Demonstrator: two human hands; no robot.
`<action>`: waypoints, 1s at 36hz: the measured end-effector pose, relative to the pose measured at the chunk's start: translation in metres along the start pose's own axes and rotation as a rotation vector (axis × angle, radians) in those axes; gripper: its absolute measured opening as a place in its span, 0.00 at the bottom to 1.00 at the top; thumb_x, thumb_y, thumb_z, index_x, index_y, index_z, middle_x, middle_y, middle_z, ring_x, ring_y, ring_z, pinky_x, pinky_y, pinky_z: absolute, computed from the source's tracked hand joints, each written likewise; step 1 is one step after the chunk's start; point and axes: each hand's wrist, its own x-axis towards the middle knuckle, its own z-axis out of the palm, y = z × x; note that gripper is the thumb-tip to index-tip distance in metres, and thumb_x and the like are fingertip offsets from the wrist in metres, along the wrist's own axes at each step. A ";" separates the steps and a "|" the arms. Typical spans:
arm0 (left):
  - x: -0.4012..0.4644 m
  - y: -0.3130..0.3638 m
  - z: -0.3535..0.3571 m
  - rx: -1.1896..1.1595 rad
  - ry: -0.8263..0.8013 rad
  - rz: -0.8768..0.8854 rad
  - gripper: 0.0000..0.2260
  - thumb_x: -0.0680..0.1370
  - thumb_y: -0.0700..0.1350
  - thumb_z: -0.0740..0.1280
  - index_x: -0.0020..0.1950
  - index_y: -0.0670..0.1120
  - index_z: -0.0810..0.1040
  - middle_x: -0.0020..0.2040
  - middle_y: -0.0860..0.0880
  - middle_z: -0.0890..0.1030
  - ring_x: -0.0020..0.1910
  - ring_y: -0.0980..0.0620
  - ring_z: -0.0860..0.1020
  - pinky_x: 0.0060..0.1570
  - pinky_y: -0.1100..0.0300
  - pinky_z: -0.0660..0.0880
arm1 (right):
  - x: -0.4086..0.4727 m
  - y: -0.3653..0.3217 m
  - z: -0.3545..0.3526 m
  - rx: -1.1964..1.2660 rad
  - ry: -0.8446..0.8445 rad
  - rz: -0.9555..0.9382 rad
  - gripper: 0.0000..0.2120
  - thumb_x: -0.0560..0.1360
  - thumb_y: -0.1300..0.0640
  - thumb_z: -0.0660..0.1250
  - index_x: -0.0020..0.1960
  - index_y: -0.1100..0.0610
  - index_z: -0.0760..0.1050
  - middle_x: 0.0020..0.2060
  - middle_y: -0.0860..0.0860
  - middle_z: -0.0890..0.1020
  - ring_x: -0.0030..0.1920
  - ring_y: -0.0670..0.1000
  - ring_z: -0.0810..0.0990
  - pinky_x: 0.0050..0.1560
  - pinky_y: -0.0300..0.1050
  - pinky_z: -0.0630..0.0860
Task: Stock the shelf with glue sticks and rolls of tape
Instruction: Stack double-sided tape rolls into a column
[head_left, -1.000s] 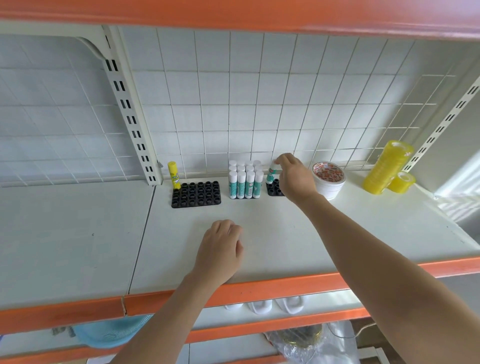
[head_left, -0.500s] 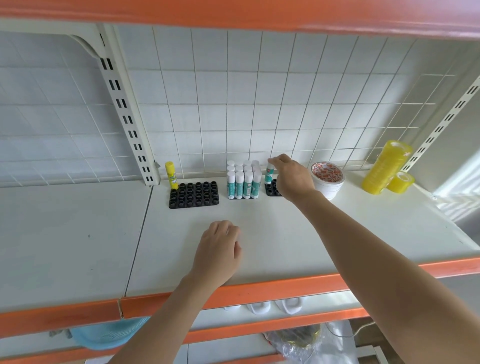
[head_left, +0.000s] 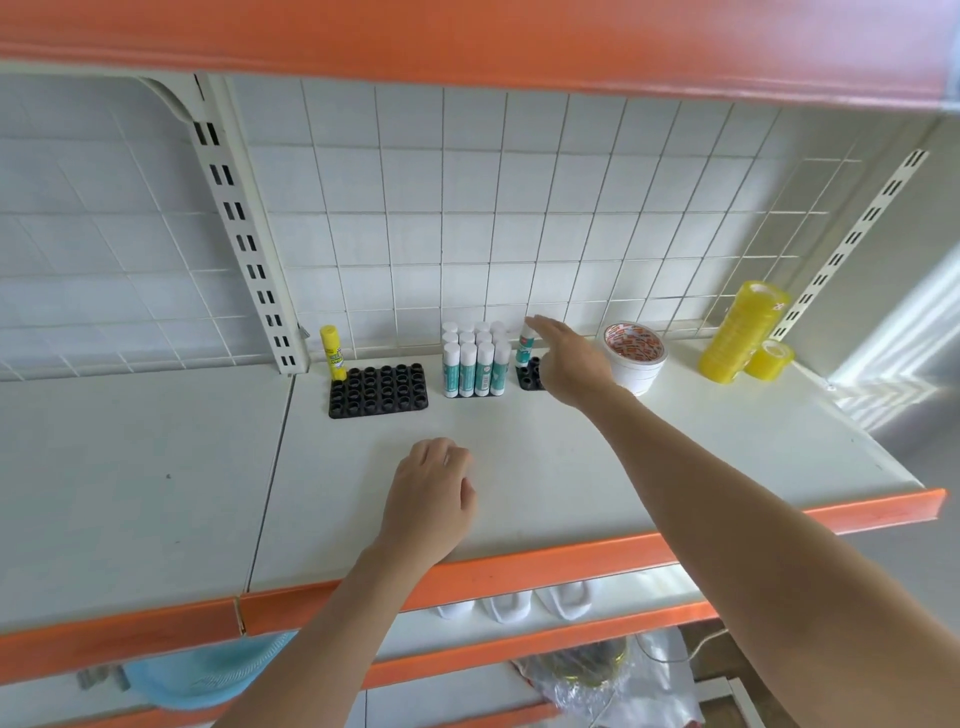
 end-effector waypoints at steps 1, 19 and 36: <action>0.000 0.000 -0.001 -0.003 -0.007 -0.003 0.15 0.71 0.47 0.53 0.46 0.45 0.77 0.45 0.48 0.77 0.45 0.45 0.76 0.41 0.52 0.76 | -0.002 0.000 0.000 0.010 -0.012 0.002 0.35 0.73 0.69 0.54 0.77 0.46 0.58 0.77 0.42 0.59 0.70 0.53 0.69 0.54 0.42 0.69; 0.031 0.017 -0.035 -0.061 -0.361 -0.073 0.10 0.79 0.45 0.58 0.56 0.45 0.76 0.57 0.46 0.75 0.57 0.45 0.71 0.52 0.54 0.70 | -0.101 -0.004 -0.042 -0.030 0.100 0.040 0.26 0.79 0.52 0.60 0.77 0.49 0.60 0.74 0.48 0.65 0.70 0.53 0.68 0.62 0.50 0.71; 0.044 0.204 -0.217 -0.163 -0.056 0.345 0.09 0.79 0.54 0.59 0.49 0.53 0.76 0.46 0.57 0.79 0.45 0.54 0.77 0.45 0.58 0.73 | -0.236 -0.009 -0.209 -0.006 0.668 -0.116 0.20 0.75 0.43 0.61 0.64 0.48 0.75 0.58 0.43 0.79 0.57 0.48 0.78 0.50 0.42 0.75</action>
